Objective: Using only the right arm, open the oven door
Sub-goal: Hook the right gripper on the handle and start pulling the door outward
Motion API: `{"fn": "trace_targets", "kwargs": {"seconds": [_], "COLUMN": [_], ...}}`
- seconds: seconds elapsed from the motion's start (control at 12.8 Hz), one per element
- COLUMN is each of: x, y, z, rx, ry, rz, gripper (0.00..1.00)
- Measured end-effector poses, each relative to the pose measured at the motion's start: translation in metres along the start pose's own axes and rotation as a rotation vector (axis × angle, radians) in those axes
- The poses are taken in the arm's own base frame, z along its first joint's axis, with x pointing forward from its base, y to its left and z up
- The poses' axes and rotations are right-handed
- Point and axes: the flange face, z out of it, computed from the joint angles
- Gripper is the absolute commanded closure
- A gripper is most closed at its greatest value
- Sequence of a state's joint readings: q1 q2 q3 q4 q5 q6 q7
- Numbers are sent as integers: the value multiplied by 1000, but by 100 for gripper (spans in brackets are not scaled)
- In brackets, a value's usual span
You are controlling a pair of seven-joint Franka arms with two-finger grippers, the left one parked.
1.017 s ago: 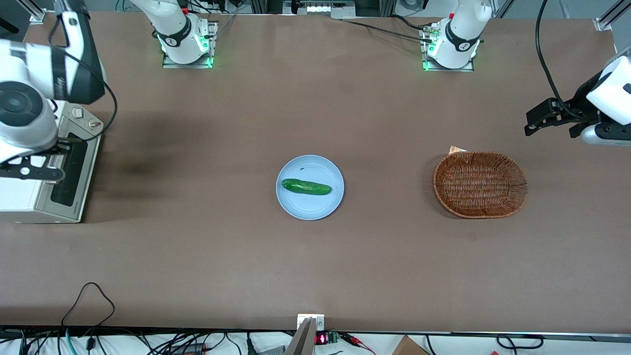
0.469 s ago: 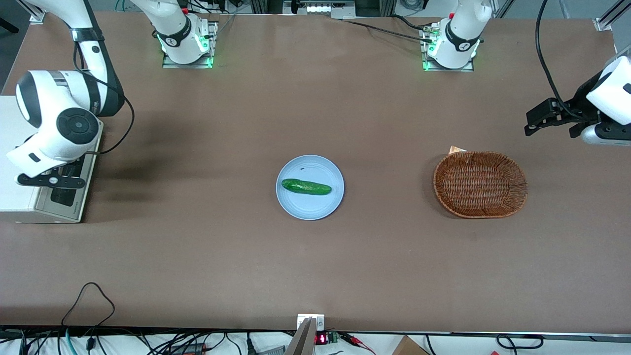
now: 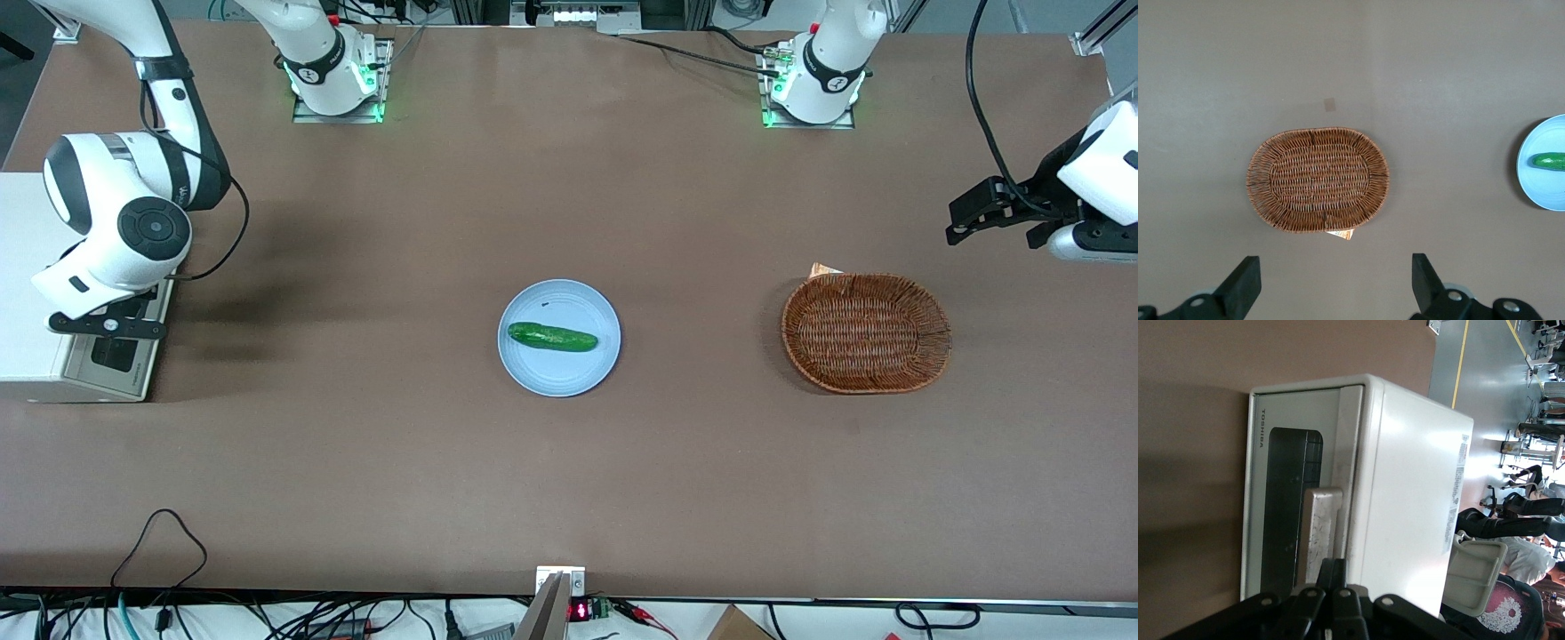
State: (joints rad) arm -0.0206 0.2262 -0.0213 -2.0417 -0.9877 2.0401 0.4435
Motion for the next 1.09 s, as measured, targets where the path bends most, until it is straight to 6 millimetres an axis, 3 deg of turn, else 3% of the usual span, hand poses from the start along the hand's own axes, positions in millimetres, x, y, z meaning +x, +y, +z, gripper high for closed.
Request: {"fn": "trace_targets", "kwargs": {"seconds": [0.39,1.09], "x": [-1,-1], "y": [0,-6], "z": [17,22], "rx": [-6,-2], "ry": [0,-1], "rz": [0,6], "gripper": [100,100]}}
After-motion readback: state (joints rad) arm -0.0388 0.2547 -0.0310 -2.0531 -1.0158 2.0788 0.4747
